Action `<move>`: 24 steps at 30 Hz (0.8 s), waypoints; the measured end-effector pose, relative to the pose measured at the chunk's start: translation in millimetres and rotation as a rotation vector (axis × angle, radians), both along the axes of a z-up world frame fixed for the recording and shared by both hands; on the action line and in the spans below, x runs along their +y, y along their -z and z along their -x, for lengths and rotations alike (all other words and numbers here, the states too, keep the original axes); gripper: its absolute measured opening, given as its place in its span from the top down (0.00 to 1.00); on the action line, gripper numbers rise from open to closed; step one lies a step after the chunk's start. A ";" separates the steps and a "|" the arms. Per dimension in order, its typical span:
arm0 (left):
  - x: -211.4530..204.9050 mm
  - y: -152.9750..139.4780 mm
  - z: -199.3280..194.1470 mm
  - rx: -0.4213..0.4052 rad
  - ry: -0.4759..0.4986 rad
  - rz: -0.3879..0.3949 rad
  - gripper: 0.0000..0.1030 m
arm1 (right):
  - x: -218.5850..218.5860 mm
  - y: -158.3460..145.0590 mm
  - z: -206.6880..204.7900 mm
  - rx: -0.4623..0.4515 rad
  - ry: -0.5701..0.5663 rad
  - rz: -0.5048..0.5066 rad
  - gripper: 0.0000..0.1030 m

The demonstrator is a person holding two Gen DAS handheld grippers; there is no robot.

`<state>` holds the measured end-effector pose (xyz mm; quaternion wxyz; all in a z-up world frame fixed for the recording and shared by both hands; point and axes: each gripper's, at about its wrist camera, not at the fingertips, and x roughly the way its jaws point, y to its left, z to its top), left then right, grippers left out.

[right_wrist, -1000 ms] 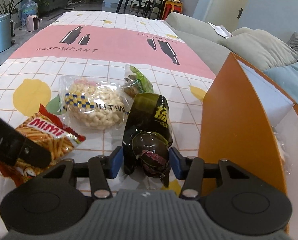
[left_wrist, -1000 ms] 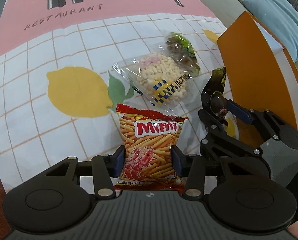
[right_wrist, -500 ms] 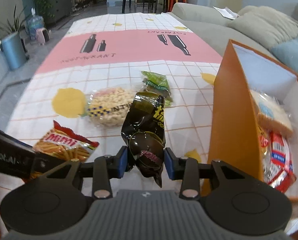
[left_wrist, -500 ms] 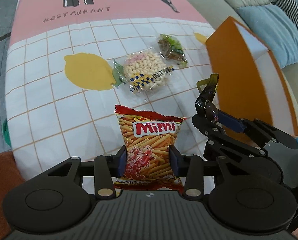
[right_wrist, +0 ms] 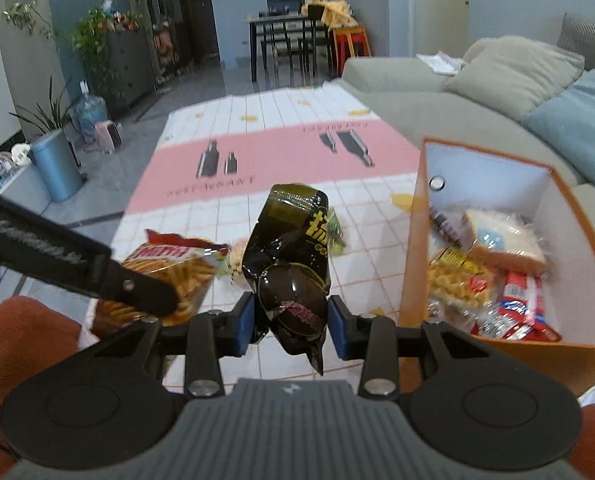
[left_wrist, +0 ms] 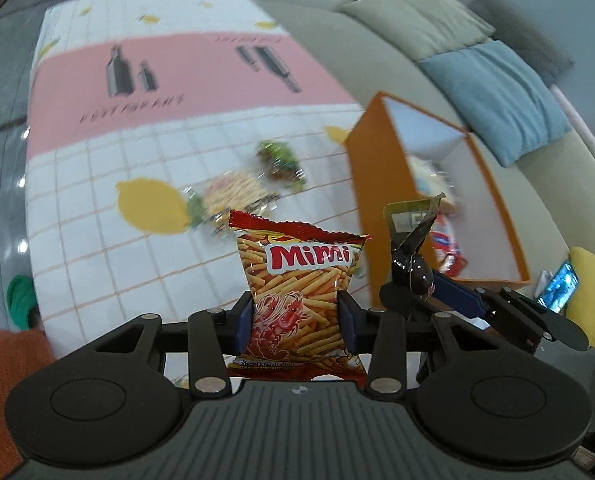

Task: Organize snacks
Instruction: 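Carry both held snack bags up over the orange box, then lower both snack bags into the orange box and open both tools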

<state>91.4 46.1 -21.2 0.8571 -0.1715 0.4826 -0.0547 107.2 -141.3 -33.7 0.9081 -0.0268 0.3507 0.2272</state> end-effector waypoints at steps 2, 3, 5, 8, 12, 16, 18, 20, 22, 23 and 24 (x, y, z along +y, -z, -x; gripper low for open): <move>-11.0 -11.7 -3.7 -0.026 0.028 -0.014 0.53 | -6.8 -12.0 2.9 -0.013 0.001 0.002 0.64; -17.0 -17.6 -6.3 -0.040 0.042 -0.020 0.53 | -11.2 -18.5 4.1 -0.022 0.005 0.006 0.64; -30.6 -28.7 -13.6 -0.068 0.071 -0.031 0.53 | -20.9 -29.7 4.4 -0.045 0.014 0.022 0.64; -54.8 -42.5 -28.8 -0.104 0.123 -0.031 0.53 | -39.1 -41.6 2.7 -0.072 0.023 0.064 0.64; -95.9 -55.3 -52.0 -0.128 0.196 -0.040 0.53 | -66.7 -48.6 -10.1 -0.072 0.033 0.163 0.64; -139.0 -56.7 -74.5 -0.119 0.280 -0.063 0.53 | -96.9 -43.8 -24.6 -0.058 0.076 0.256 0.64; -158.9 -53.7 -84.0 -0.103 0.317 -0.076 0.53 | -112.0 -37.3 -33.7 -0.027 0.097 0.278 0.64; -177.0 -47.3 -93.1 -0.085 0.346 -0.097 0.53 | -125.6 -28.7 -43.3 0.011 0.108 0.287 0.64; -190.7 -41.3 -100.0 -0.067 0.368 -0.122 0.53 | -132.8 -20.0 -50.7 0.046 0.105 0.295 0.64; -195.4 -38.8 -103.4 -0.058 0.374 -0.132 0.53 | -136.0 -14.9 -55.1 0.064 0.102 0.300 0.64; -200.7 -35.3 -107.6 -0.047 0.381 -0.144 0.53 | -137.4 -11.6 -56.8 0.076 0.098 0.308 0.64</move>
